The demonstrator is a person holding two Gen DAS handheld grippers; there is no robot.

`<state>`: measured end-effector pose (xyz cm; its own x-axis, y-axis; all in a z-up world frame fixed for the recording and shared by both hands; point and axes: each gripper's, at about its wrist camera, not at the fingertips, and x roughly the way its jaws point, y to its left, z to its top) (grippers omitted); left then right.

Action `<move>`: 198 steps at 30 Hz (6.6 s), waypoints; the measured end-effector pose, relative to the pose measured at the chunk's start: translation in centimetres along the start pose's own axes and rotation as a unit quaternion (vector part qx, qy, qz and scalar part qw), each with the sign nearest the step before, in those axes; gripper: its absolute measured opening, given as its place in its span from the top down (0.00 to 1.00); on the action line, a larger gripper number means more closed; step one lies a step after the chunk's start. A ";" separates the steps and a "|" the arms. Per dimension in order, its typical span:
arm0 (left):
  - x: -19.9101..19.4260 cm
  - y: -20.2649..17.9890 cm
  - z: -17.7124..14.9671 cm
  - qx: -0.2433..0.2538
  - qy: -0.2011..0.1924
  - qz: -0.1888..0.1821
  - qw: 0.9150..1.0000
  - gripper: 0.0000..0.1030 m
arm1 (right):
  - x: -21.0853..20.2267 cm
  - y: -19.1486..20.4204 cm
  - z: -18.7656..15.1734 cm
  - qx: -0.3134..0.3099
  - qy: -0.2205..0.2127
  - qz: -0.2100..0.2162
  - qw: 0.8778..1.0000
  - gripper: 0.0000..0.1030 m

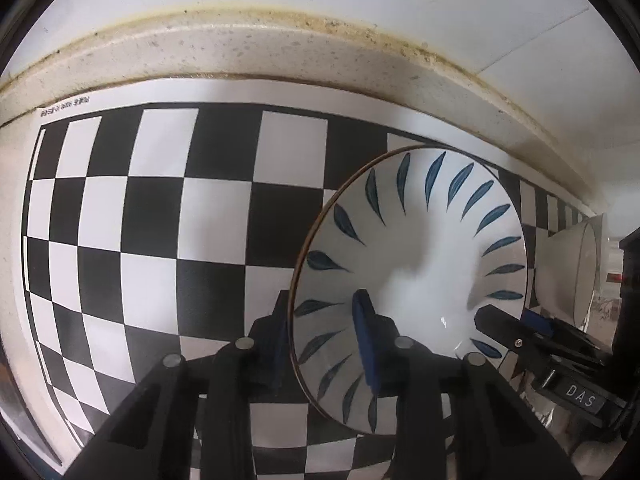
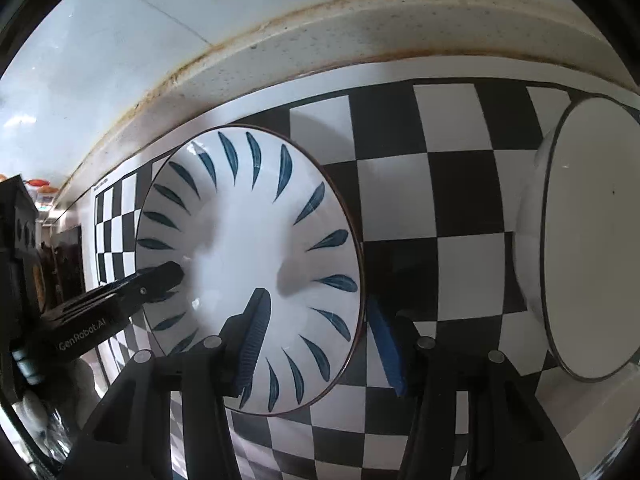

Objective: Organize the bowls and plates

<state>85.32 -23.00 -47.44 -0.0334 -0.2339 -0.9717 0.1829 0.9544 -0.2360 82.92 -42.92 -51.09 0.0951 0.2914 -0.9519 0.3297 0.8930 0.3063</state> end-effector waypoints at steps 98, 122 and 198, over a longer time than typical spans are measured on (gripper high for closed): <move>-1.2 -9.6 -25.2 0.135 0.065 0.044 0.988 0.74 | -8.7 -12.5 -29.8 0.025 0.014 -0.013 1.000 0.87; -4.4 -9.6 -27.6 0.100 0.037 0.072 0.992 0.59 | -11.9 -8.8 -29.0 0.005 0.030 -0.033 0.999 0.17; 0.4 -27.5 -12.2 0.127 -0.027 0.075 0.989 0.32 | -16.5 -25.6 -12.5 0.079 -0.085 -0.054 0.992 0.31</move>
<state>68.27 -47.07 -41.52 0.0641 -0.1092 -0.9919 0.4232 0.9031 -0.0721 61.20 -66.36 -43.11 0.2040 0.1225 -0.9713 0.4880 0.8474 0.2094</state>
